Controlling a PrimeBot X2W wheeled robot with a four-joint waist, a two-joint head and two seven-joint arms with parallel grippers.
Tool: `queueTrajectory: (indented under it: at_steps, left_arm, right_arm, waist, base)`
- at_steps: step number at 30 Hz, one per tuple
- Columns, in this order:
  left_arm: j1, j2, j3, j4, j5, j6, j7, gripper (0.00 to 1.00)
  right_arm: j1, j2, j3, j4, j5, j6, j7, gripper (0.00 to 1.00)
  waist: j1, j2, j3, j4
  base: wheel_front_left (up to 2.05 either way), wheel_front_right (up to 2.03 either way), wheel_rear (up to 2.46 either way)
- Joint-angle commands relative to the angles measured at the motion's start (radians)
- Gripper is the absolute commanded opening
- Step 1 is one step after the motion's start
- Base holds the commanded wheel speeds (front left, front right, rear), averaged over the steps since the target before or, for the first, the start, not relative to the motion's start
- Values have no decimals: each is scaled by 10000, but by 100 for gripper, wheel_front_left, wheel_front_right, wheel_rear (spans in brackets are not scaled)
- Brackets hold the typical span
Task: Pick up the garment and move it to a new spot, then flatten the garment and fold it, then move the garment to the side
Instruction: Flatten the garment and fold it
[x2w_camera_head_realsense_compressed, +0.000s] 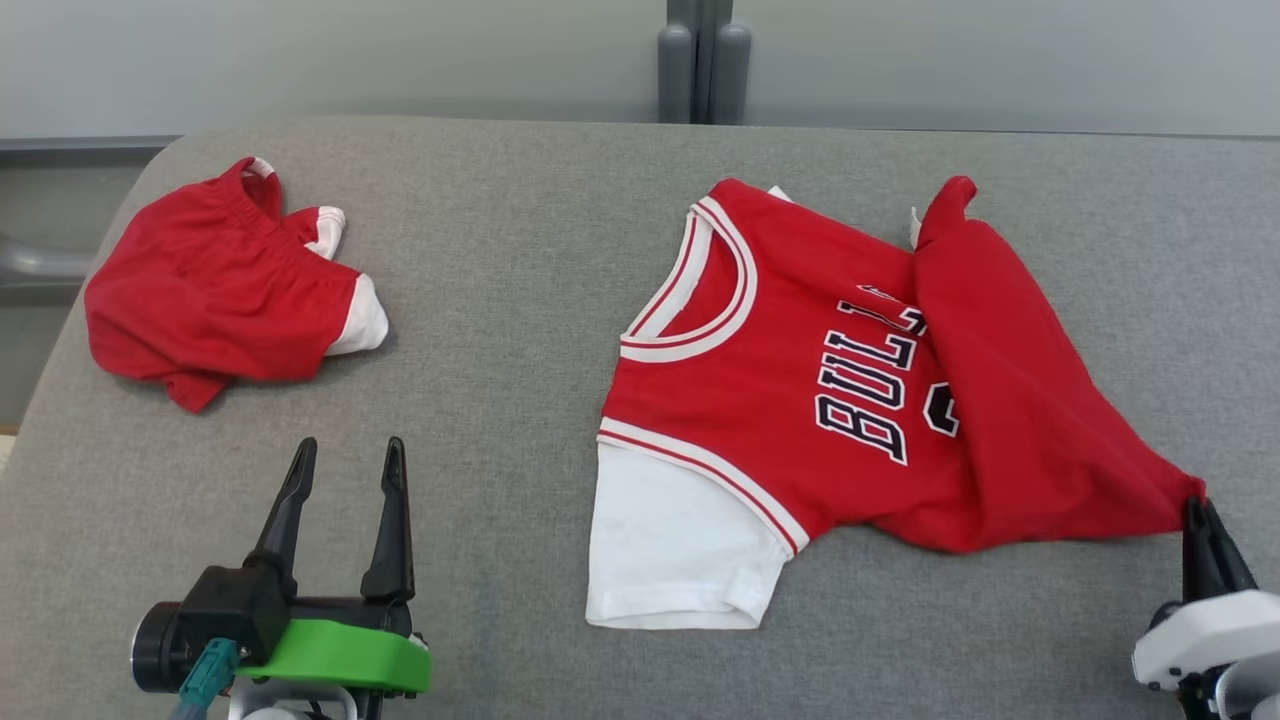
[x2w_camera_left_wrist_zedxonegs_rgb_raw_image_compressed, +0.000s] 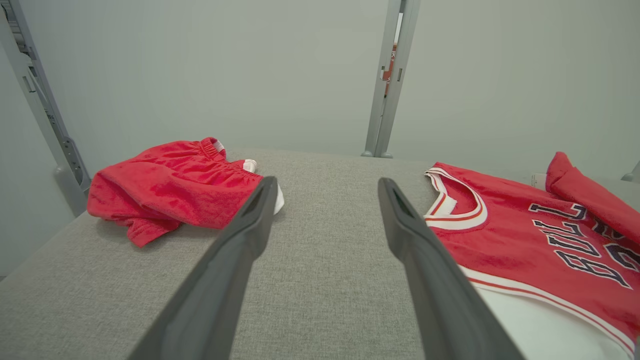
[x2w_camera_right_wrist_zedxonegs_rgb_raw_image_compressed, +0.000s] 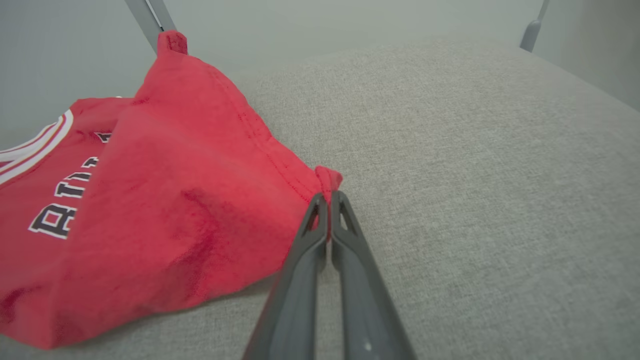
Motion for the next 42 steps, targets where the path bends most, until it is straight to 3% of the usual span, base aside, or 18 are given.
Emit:
queueTrajectory:
  at_steps: [1, 9, 10, 11, 18, 28, 42]
  left_arm:
    - [147, 17, 56, 17, -48, 15, -3, 100]
    - [245, 18, 116, -33, 59, -28, -3, 100]
    - [251, 18, 146, -25, 84, -39, -3, 100]
    - [253, 18, 173, -19, 102, -44, -3, 100]
    - [439, 18, 293, 29, 215, -77, -3, 100]
    - [805, 16, 525, -24, 328, -121, -3, 100]
    - [1083, 18, 831, 61, 581, -157, -3, 100]
  right_arm:
    - [407, 79, -86, -285, 86, -18, -8, 0]
    - [2047, 751, -978, -1987, -173, -18, 270, 0]
    - [2136, 803, -998, -2160, -303, -18, 342, 91]
    - [2166, 859, -1013, -2301, -393, -18, 339, 100]
    - [1952, 1159, -822, -3490, -1257, -18, 226, 100]
    - [1908, 873, 270, -4740, -1987, -18, 97, 100]
    - [2497, 1213, 1354, -4847, -2362, -18, 8, 100]
  waist:
    - [0, -1, -307, -395]
    - [0, -1, -378, -706]
    - [0, -1, -390, -735]
    - [0, -1, -407, -761]
    - [0, -1, -727, -878]
    - [0, -1, -1205, -931]
    - [0, -1, -1306, -936]
  base:
    - [0, 0, 0]
    - [0, 0, 0]
    - [0, 0, 0]
    - [0, 0, 0]
    - [0, 0, 0]
    - [0, 0, 0]
    - [0, 0, 0]
